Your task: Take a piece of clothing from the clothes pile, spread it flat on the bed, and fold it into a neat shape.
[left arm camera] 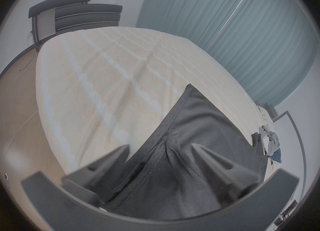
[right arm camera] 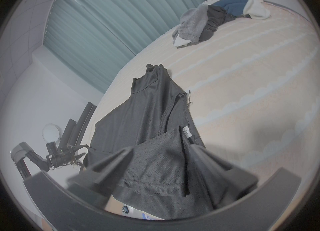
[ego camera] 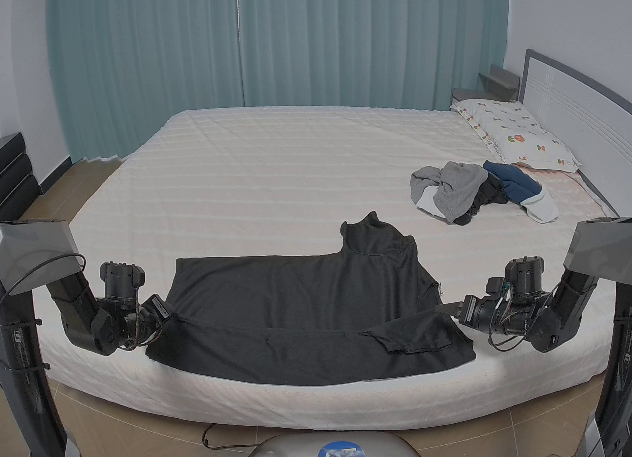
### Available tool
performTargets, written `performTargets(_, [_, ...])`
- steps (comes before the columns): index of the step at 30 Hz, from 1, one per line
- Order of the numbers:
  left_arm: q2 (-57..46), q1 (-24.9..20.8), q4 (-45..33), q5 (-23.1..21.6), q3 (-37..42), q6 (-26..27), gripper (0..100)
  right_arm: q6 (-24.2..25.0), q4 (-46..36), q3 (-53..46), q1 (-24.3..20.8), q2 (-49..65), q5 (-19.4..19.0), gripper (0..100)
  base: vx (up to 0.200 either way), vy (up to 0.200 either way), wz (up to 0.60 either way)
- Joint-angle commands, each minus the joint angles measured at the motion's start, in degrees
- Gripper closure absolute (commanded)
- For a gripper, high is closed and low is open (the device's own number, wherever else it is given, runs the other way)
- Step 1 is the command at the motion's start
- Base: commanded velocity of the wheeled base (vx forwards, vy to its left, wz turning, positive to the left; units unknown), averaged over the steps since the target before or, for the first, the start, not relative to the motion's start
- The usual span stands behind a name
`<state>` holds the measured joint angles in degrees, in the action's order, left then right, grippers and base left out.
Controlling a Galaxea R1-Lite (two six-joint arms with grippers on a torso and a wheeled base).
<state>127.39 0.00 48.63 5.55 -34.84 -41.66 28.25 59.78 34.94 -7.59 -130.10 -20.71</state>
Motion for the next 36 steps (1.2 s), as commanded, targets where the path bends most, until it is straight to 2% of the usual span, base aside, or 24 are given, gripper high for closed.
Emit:
performTargets(1, [-0.13, 0.18, -0.02, -0.01, 0.12, -0.18, 0, 1.29, 0.69, -0.49, -0.14, -0.42, -0.03, 0, 0.000, 0.000, 0.00])
performTargets(2, [-0.48, 0.35, 0.06, -0.10, 0.48, -0.27, 0, 4.54, 2.18, -1.10, -0.05, 0.20, -0.03, 0, 0.000, 0.000, 0.00])
performTargets(6, [-2.50, 1.23, 0.06, -1.50, 1.88, -1.06, 0, 10.07, 6.57, -3.47, 0.39, 2.48, -0.56, 0, 0.000, 0.000, 0.00])
performTargets(8, [-4.43, 1.93, 0.06, -3.79, 3.11, -1.67, 0, 12.98, 7.98, -4.44, 0.48, 3.62, -0.73, 0, 0.000, 0.000, 0.00])
performTargets(9, [-4.43, 1.93, 0.06, -3.79, 3.11, -1.67, 0, 12.98, 7.98, -4.44, 0.48, 3.62, -0.73, 0, 0.000, 0.000, 0.00])
performTargets(10, [-6.98, 2.99, 0.06, -7.04, 4.52, -2.64, 0, 15.52, 7.98, -4.79, 0.30, 4.41, -1.00, 0, 0.000, 0.000, 0.00])
performTargets(11, [-7.51, 3.16, 0.06, -7.66, 4.78, -2.91, 0, 15.88, 8.07, -4.88, 0.21, 4.50, -1.00, 0, 0.000, 0.000, 0.00])
performTargets(12, [-9.35, 4.04, 0.06, -10.20, 6.01, -4.49, 0, 16.49, 8.24, -5.06, 0.04, 4.50, -1.00, 0, 0.000, 0.000, 0.00])
performTargets(14, [-10.23, 4.75, 0.15, -12.40, 6.80, -5.45, 0, 16.58, 8.33, -5.32, 0.04, 4.50, -1.00, 0, 0.000, 0.000, 0.00])
performTargets(16, [-11.20, 6.77, 0.68, -16.80, 7.59, -6.68, 0, 16.67, 8.33, -5.67, 0.04, 4.41, -1.00, 0, 0.000, 0.000, 0.00])
performTargets(18, [-10.94, 7.73, 0.68, -18.73, 7.59, -7.30, 0, 16.67, 8.33, -6.11, -0.05, 4.15, -1.09, 0, 0.200, 0.000, 0.00])
performTargets(25, [-10.23, 7.82, 0.77, -18.99, 7.59, -7.48, 0, 16.67, 8.33, -6.55, -0.14, 3.89, -1.79, 0, 0.200, 0.000, 0.00])
performTargets(33, [-9.09, 7.91, 0.85, -20.40, 9.00, -7.56, 0, 16.84, 8.42, -6.99, -0.05, 3.71, -3.28, 0, 0.000, 0.000, 0.00])
performTargets(36, [-9.35, 7.56, 0.94, -21.19, 9.18, -10.11, 0, 17.02, 8.42, -7.43, -0.14, 3.80, -3.28, 0, 0.000, 0.000, 0.00])
